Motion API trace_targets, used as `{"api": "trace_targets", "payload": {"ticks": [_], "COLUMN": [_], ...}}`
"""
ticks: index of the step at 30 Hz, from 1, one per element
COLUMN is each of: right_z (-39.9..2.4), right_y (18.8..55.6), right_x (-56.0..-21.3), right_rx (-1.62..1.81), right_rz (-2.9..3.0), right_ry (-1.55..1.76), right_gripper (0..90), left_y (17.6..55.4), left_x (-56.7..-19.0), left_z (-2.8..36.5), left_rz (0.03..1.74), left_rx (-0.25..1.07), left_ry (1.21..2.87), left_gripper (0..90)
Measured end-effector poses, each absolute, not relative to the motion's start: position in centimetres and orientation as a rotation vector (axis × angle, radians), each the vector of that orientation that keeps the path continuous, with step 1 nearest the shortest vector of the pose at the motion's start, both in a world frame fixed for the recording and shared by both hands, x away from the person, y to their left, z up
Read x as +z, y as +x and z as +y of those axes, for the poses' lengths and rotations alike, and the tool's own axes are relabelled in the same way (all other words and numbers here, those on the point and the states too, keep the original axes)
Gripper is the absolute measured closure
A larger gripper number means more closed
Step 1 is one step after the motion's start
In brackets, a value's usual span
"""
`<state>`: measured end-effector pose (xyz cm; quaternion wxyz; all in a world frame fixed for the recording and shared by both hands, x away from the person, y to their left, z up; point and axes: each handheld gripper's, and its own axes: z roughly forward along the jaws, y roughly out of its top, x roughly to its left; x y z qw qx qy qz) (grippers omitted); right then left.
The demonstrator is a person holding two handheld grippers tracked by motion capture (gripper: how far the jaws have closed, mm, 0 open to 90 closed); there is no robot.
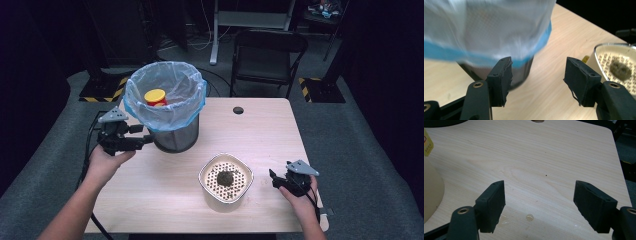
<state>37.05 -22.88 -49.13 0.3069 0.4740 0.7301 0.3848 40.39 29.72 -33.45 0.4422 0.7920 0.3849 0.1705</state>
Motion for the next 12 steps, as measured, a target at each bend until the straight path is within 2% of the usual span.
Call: {"api": "trace_targets", "payload": {"ticks": [7,9,12], "right_z": [-22.9,-22.9,-23.0], "right_y": [37.1,37.1,37.1], "right_x": [-49.2,-49.2,-49.4], "right_rx": [1.016,1.014,1.012], "right_rz": [1.935,1.934,1.936], "right_ry": [1.255,1.255,1.255], "right_gripper": [24.8,24.8,24.7], "left_y": [39.8,39.5,39.1], "left_x": [-37.0,-38.1,-40.2], "left_z": [30.4,30.7,31.3], "left_rz": [0.973,0.976,1.009], "left_rx": [0.436,0.455,0.47], "left_ry": [1.936,1.921,1.906], "left_gripper": [37.5,32.2,28.9]}}
